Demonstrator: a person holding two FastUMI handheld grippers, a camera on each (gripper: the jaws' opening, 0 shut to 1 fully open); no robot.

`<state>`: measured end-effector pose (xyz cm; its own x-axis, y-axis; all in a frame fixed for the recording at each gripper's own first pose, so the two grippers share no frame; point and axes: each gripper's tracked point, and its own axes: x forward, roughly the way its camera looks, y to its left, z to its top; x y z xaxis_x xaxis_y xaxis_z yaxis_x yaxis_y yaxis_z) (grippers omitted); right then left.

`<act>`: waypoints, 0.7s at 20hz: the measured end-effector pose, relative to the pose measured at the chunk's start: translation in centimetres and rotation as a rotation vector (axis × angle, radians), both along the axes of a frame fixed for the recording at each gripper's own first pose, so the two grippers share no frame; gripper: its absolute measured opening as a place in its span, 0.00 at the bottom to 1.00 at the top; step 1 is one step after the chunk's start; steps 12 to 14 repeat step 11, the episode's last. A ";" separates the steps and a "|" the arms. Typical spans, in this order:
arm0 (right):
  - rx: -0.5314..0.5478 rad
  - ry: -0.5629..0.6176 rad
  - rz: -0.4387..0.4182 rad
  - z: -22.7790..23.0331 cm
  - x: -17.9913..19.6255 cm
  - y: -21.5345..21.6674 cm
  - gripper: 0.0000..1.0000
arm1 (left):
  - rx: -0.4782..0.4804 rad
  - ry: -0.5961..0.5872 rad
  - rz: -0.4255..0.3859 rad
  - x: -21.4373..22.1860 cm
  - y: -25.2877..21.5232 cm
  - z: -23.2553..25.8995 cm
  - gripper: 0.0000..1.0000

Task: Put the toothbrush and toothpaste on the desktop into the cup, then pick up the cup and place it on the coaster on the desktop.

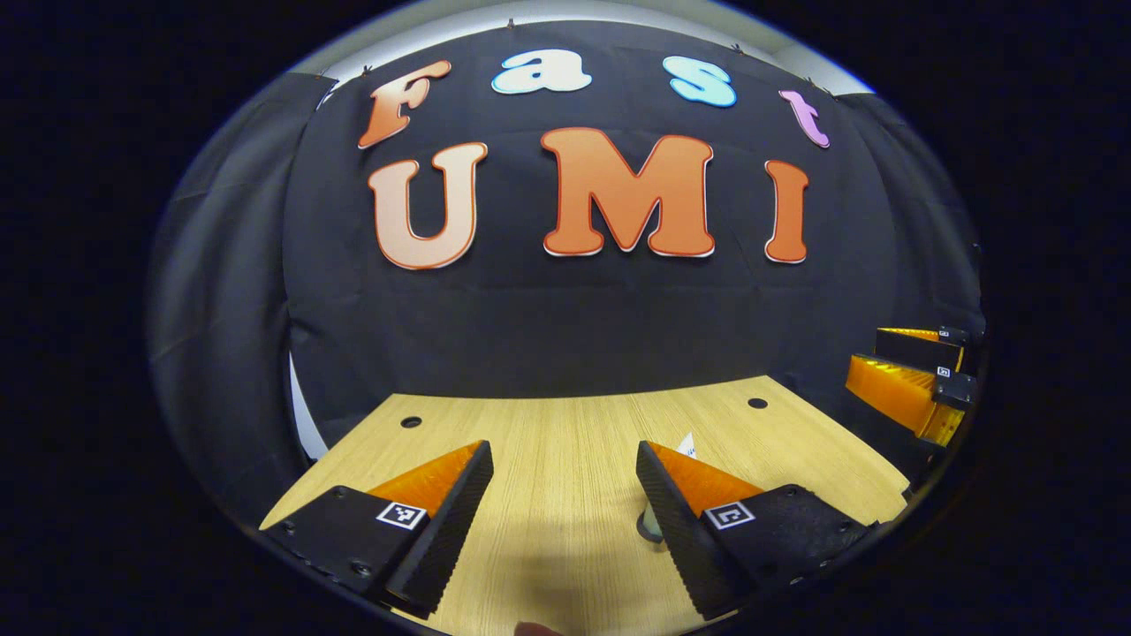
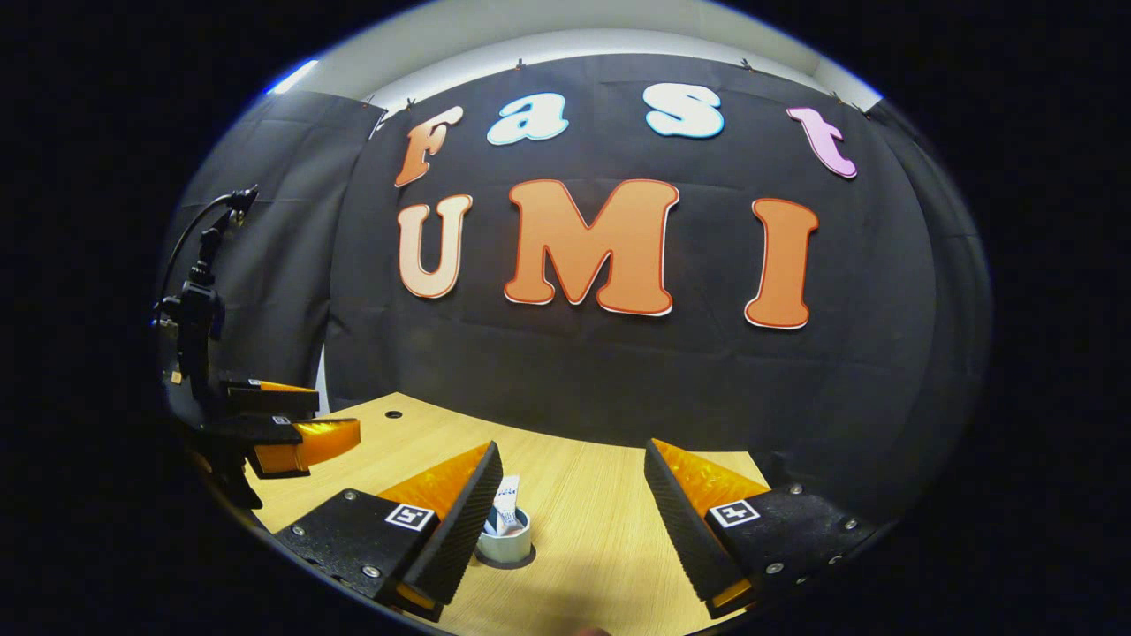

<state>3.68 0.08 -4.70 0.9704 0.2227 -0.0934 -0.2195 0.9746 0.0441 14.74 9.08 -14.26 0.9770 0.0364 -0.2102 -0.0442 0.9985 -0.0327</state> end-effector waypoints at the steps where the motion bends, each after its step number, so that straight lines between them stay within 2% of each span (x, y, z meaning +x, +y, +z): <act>1: -0.003 0.002 0.001 -0.1 0.1 -0.2 0.97 | 0.003 -0.019 0.006 -0.1 0.2 0.6 0.98; 14: 0.020 0.002 0.043 -0.5 -0.4 0.5 0.98 | -0.008 -0.060 0.067 -0.6 0.8 2.1 0.98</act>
